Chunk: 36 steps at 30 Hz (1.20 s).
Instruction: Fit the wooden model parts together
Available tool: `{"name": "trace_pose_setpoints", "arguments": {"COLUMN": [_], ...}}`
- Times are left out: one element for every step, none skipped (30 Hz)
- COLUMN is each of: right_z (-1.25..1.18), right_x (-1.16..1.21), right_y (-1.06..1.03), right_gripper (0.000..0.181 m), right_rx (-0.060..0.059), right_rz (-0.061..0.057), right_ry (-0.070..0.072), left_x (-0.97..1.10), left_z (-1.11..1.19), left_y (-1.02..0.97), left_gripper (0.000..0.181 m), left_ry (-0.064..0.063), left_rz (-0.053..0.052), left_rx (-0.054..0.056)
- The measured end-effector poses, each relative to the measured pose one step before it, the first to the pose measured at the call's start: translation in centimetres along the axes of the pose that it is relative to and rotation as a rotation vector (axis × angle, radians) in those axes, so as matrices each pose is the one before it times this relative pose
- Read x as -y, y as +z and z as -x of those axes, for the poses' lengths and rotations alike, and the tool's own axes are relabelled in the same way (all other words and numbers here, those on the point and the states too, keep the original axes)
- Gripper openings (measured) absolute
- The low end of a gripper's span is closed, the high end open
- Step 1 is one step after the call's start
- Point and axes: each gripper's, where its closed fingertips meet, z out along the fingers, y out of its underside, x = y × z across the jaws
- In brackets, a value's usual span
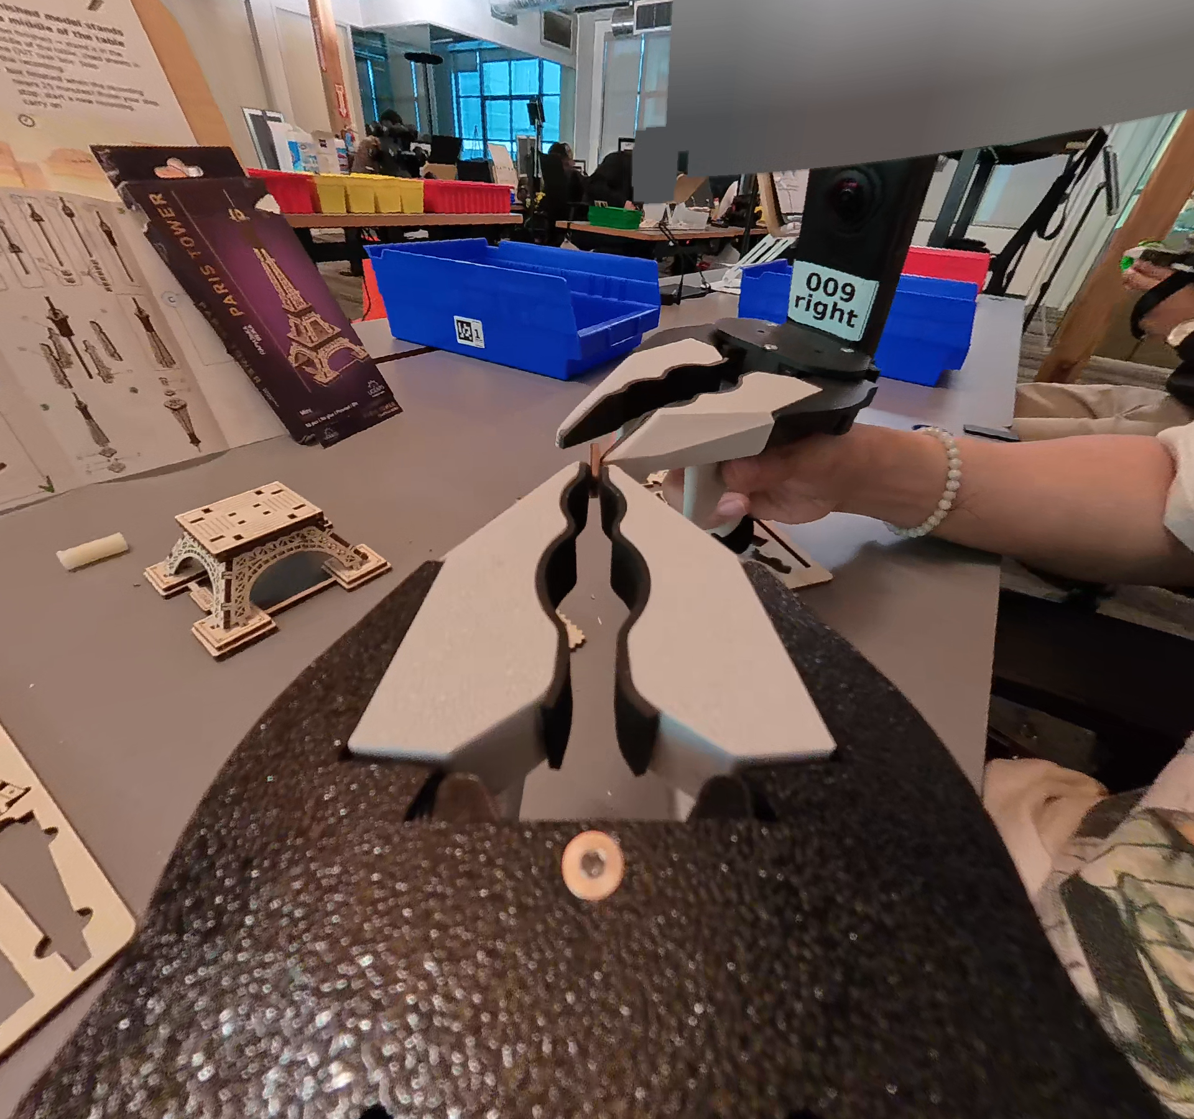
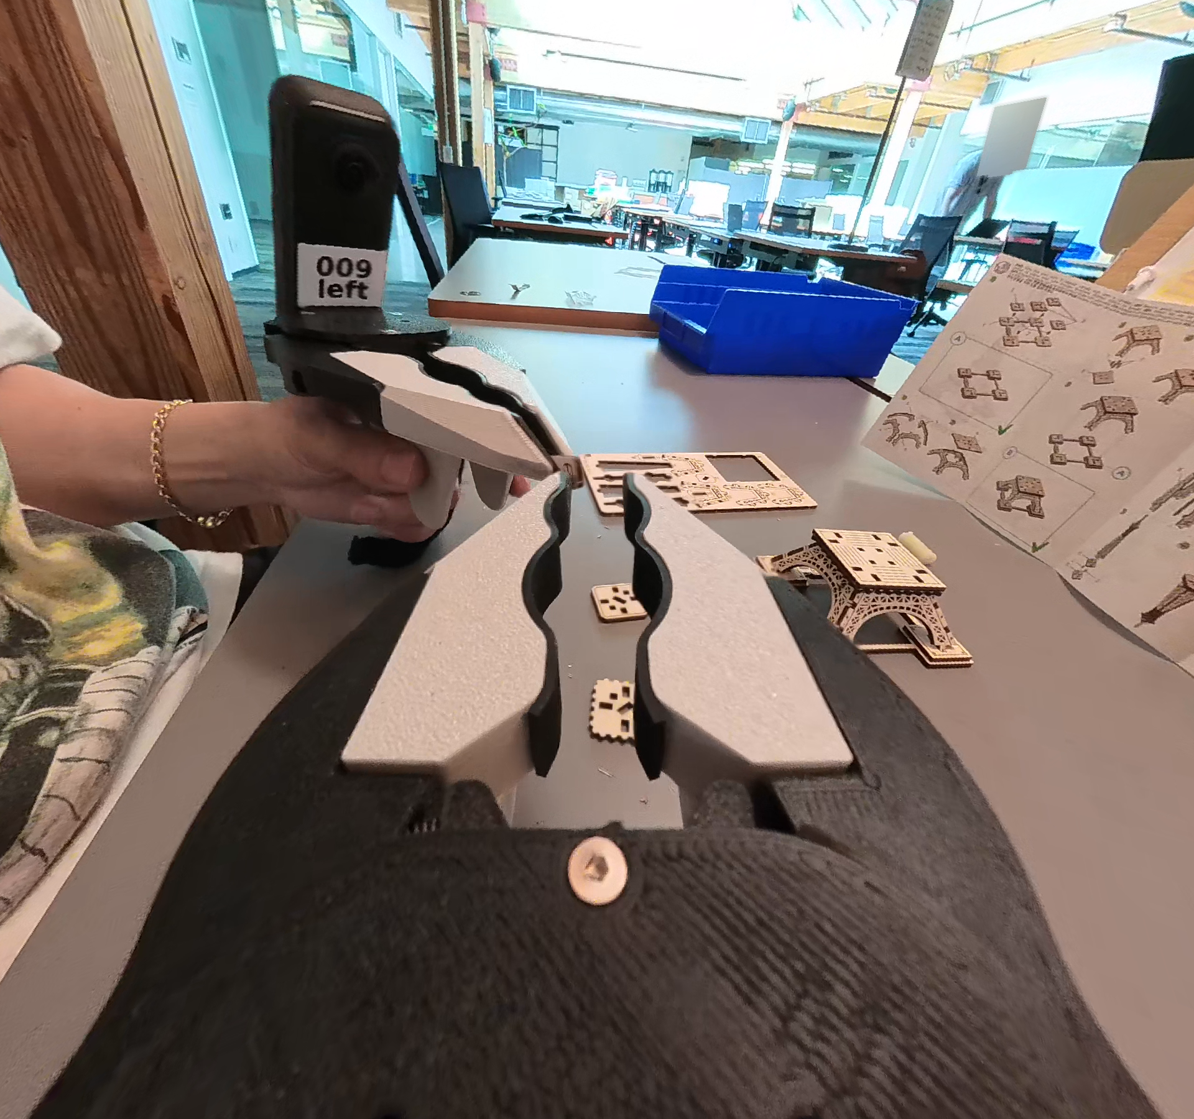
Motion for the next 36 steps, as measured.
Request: {"name": "trace_pose_setpoints", "arguments": {"right_z": [0.011, -0.023, -0.112, 0.042, 0.050, -0.033, 0.031, 0.062, -0.011, -0.053, -0.023, 0.013, -0.024, -0.046, 0.010, -0.044, -0.093, -0.065, -0.129, -0.138, -0.069, -0.063, 0.003, 0.157, 0.208, 0.151, 0.129, 0.104, 0.065, 0.088, 0.195, 0.176, 0.041, 0.041, 0.014, -0.016], "right_x": [0.018, -0.082, -0.010, -0.019, -0.036, 0.054, 0.027, -0.139, -0.047, 0.020, -0.009, -0.015, 0.027, -0.019, -0.048, -0.033, 0.002, -0.047, -0.083, 0.001, -0.002, -0.064, -0.073, -0.043, -0.066, -0.046, -0.011, -0.017, -0.029, -0.054, -0.055, -0.050, 0.004, 0.019, 0.022, -0.009], "right_y": [-0.016, -0.014, -0.008, 0.019, 0.051, 0.021, 0.028, 0.051, 0.010, -0.015, 0.001, 0.015, -0.003, 0.015, 0.046, 0.017, 0.013, 0.028, 0.058, 0.033, 0.013, 0.045, 0.066, 0.044, 0.045, 0.044, 0.025, 0.009, 0.011, 0.029, 0.031, 0.031, 0.003, -0.005, -0.018, -0.010], "right_gripper": [0.013, 0.013, 0.015, 0.014, 0.013, 0.013, 0.012, 0.012, 0.012, 0.013, 0.013, 0.012, 0.012, 0.012, 0.012, 0.012, 0.014, 0.015, 0.017, 0.019, 0.021, 0.022, 0.023, 0.021, 0.017, 0.014, 0.012, 0.010, 0.009, 0.008, 0.005, 0.002, 0.002, 0.001, 0.001, 0.001], "right_rx": [0.0010, 0.0008, -0.0083, -0.0007, 0.0002, -0.0057, -0.0014, 0.0022, -0.0012, -0.0042, -0.0011, 0.0009, -0.0027, -0.0045, 0.0004, -0.0038, -0.0096, -0.0087, -0.0122, -0.0137, -0.0075, -0.0040, -0.0008, 0.0084, 0.0121, 0.0071, 0.0060, 0.0067, 0.0082, 0.0129, 0.0209, 0.0193, 0.0063, 0.0014, -0.0003, -0.0015], "right_rz": [-0.0028, 0.0035, 0.0002, -0.0009, 0.0030, -0.0028, 0.0000, 0.0075, 0.0035, -0.0013, 0.0005, 0.0011, -0.0017, 0.0008, 0.0042, 0.0025, -0.0002, 0.0036, 0.0063, -0.0002, 0.0002, 0.0046, 0.0056, 0.0039, 0.0050, 0.0038, 0.0011, 0.0016, 0.0019, 0.0037, 0.0047, 0.0037, -0.0003, -0.0018, -0.0014, 0.0007], "right_ry": [0.0021, 0.0004, -0.0040, -0.0071, -0.0039, -0.0015, -0.0028, -0.0045, -0.0019, -0.0021, 0.0002, -0.0001, -0.0018, -0.0012, -0.0006, -0.0015, -0.0051, -0.0067, -0.0081, -0.0090, -0.0048, 0.0002, -0.0010, -0.0045, -0.0054, -0.0058, -0.0051, -0.0019, 0.0041, 0.0088, 0.0089, 0.0081, 0.0030, -0.0021, -0.0017, -0.0006], "left_x": [-0.049, -0.068, -0.031, -0.050, -0.002, 0.037, -0.025, -0.102, -0.086, -0.066, -0.051, -0.009, 0.023, -0.020, -0.030, -0.013, -0.008, -0.064, -0.043, -0.003, -0.044, -0.046, -0.047, -0.065, -0.063, -0.037, -0.022, -0.028, -0.045, -0.053, -0.067, -0.030, 0.017, 0.036, 0.023, -0.023], "left_z": [-0.013, 0.032, 0.038, 0.048, 0.081, 0.064, 0.069, 0.030, 0.000, 0.018, 0.018, 0.021, 0.019, 0.037, 0.033, 0.023, 0.016, 0.039, 0.063, 0.017, -0.002, 0.026, 0.030, 0.006, 0.018, 0.011, 0.001, -0.019, -0.023, -0.039, -0.024, -0.032, -0.014, -0.044, -0.034, -0.035], "left_y": [0.053, 0.016, 0.006, 0.006, -0.013, -0.034, -0.020, -0.009, -0.003, -0.011, 0.010, 0.018, -0.001, 0.022, 0.021, 0.001, -0.002, -0.003, -0.023, -0.023, -0.030, -0.044, -0.045, -0.017, -0.006, -0.003, 0.003, 0.006, -0.013, -0.010, -0.006, 0.006, 0.005, 0.001, 0.019, 0.043], "left_gripper": [0.001, 0.001, 0.001, 0.001, 0.000, 0.001, 0.001, 0.001, 0.001, 0.001, 0.001, 0.001, 0.001, 0.001, 0.001, 0.001, 0.001, 0.001, 0.000, 0.001, 0.001, 0.001, 0.001, 0.001, 0.001, 0.001, 0.001, 0.001, 0.001, 0.001, 0.001, 0.001, 0.001, 0.002, 0.002, 0.002], "left_ry": [0.0083, 0.0014, -0.0043, -0.0051, -0.0019, 0.0022, -0.0002, -0.0030, -0.0028, -0.0061, -0.0035, 0.0022, 0.0045, 0.0035, 0.0011, -0.0021, -0.0035, -0.0018, 0.0029, 0.0045, 0.0051, 0.0053, 0.0091, 0.0129, 0.0120, 0.0041, -0.0014, 0.0018, 0.0103, 0.0169, 0.0146, 0.0004, -0.0032, 0.0055, 0.0092, 0.0100], "left_rz": [0.0037, 0.0057, 0.0018, 0.0032, 0.0003, -0.0028, 0.0018, 0.0083, 0.0065, 0.0045, 0.0039, 0.0012, -0.0022, 0.0011, 0.0029, 0.0011, 0.0002, 0.0049, 0.0037, 0.0006, 0.0030, 0.0039, 0.0037, 0.0051, 0.0052, 0.0027, 0.0018, 0.0022, 0.0032, 0.0038, 0.0051, 0.0022, -0.0014, -0.0027, -0.0014, 0.0017], "left_rx": [0.0039, 0.0005, 0.0000, 0.0013, 0.0043, 0.0039, 0.0041, 0.0018, -0.0014, -0.0005, 0.0017, 0.0040, 0.0055, 0.0061, 0.0043, 0.0007, -0.0017, 0.0014, 0.0047, 0.0031, -0.0007, 0.0004, 0.0039, 0.0034, 0.0020, -0.0001, -0.0026, -0.0047, -0.0044, -0.0012, -0.0016, -0.0050, -0.0055, -0.0040, 0.0006, 0.0018]}}
